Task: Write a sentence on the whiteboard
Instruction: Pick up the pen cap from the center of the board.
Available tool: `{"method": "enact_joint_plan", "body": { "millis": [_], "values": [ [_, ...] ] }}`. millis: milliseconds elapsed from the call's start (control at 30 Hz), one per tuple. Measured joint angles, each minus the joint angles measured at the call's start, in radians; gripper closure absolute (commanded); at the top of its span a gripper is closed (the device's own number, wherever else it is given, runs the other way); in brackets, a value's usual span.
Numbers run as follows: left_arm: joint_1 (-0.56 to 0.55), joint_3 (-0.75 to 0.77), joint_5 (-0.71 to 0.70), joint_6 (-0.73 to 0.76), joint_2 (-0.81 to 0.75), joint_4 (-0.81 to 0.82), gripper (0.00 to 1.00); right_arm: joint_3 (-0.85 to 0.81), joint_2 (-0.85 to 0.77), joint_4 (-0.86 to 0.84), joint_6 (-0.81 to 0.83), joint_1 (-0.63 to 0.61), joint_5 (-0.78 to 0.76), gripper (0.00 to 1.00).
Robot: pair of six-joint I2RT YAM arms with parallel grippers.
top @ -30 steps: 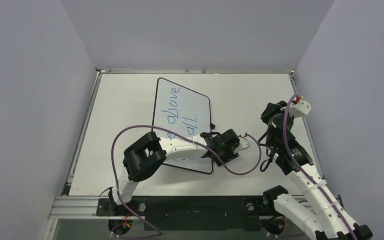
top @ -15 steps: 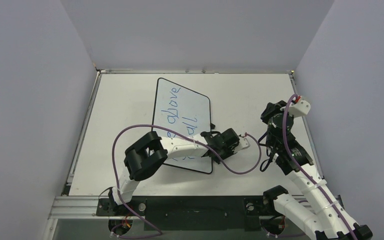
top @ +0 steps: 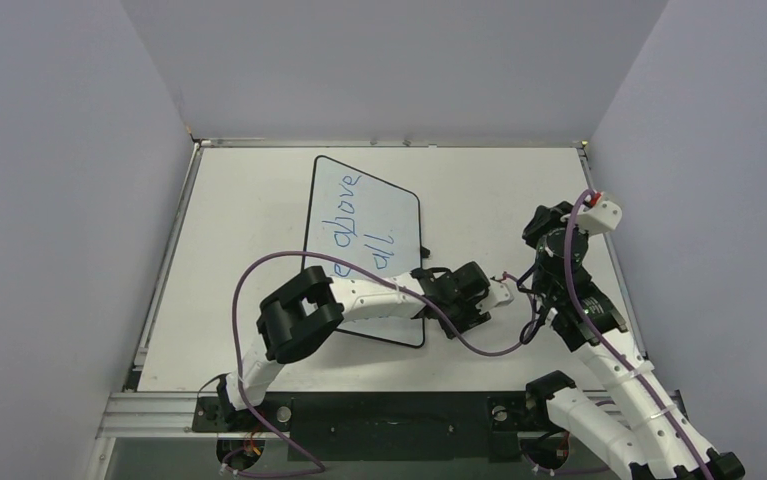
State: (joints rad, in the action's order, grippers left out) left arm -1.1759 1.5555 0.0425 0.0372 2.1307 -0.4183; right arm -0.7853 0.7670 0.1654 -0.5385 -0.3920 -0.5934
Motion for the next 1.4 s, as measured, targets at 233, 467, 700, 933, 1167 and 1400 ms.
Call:
{"method": "enact_joint_plan", "body": {
  "millis": [233, 467, 700, 933, 1167, 1400],
  "values": [
    [-0.003, 0.000, -0.006, -0.007, 0.000, 0.004, 0.52, 0.000, -0.024, 0.000, 0.008, 0.000, -0.012, 1.00],
    [-0.003, -0.014, -0.037, -0.006, -0.018, -0.006, 0.52, 0.000, -0.039, 0.000, 0.011, 0.000, -0.014, 1.00],
    [-0.002, -0.025, -0.053, -0.005, -0.021, -0.014, 0.56, 0.011, -0.039, 0.000, 0.013, 0.001, -0.014, 1.00],
    [-0.003, -0.025, -0.056, -0.003, -0.021, -0.019, 0.64, 0.013, -0.039, 0.001, 0.015, 0.001, -0.014, 1.00],
    [-0.008, -0.029, -0.065, -0.008, -0.024, -0.020, 0.59, 0.013, -0.039, 0.001, 0.021, 0.005, -0.014, 1.00],
    [-0.009, -0.048, -0.067, -0.013, -0.038, -0.027, 0.62, 0.013, -0.039, 0.001, 0.022, 0.006, -0.013, 1.00]
  ]
}}
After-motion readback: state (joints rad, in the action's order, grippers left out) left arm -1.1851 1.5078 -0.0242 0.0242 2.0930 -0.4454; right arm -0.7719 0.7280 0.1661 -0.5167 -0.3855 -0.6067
